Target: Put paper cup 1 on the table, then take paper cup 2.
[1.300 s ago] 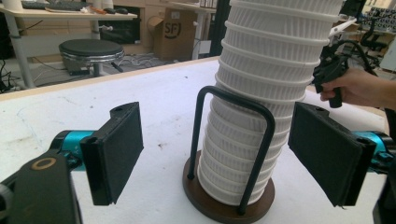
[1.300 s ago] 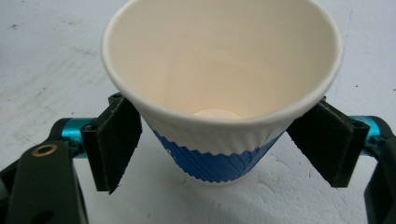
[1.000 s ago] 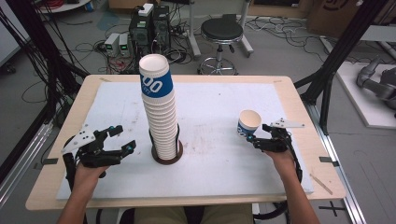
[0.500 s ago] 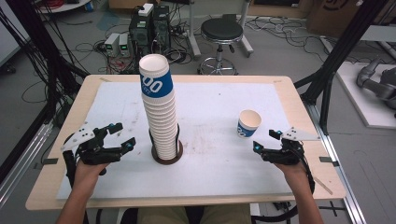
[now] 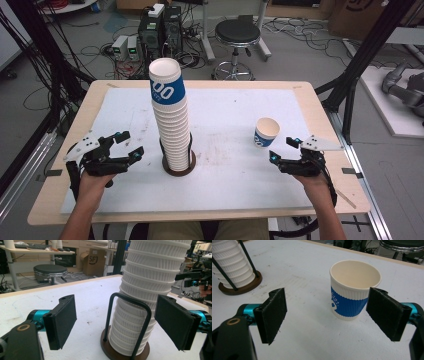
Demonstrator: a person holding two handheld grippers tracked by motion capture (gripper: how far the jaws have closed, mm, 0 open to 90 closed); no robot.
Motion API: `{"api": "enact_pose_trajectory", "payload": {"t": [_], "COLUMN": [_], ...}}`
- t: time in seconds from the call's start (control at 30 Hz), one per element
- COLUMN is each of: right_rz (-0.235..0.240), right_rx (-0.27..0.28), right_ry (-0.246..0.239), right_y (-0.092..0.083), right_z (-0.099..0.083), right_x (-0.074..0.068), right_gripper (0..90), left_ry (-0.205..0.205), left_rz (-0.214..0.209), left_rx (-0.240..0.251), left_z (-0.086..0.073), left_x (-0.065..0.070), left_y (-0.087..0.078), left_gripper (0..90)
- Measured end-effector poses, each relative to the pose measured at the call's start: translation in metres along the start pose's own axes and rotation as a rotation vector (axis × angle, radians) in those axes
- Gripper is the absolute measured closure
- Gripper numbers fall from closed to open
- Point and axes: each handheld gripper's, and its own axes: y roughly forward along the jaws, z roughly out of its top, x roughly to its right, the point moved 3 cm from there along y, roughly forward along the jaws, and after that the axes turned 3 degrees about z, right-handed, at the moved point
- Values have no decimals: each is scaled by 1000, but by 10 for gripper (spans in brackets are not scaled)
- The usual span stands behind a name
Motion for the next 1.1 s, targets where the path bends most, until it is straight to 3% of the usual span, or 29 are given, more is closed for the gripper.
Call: {"api": "enact_pose_trajectory", "payload": {"t": [0.57, 0.87, 1.1], "right_rz": [18, 51, 86], "right_rx": [21, 10, 1], "right_ry": [13, 10, -9], "right_y": [-2, -1, 1], "right_z": [4, 5, 9], "right_x": [-1, -5, -11], "right_gripper": [173, 173, 173], "left_ry": [-2, -35, -6], "left_rz": [-14, -95, -133], "left_rx": [23, 58, 80], "left_z": [6, 31, 50], "left_x": [3, 19, 33], "left_y": [-3, -1, -4], "left_gripper": [178, 173, 164]}}
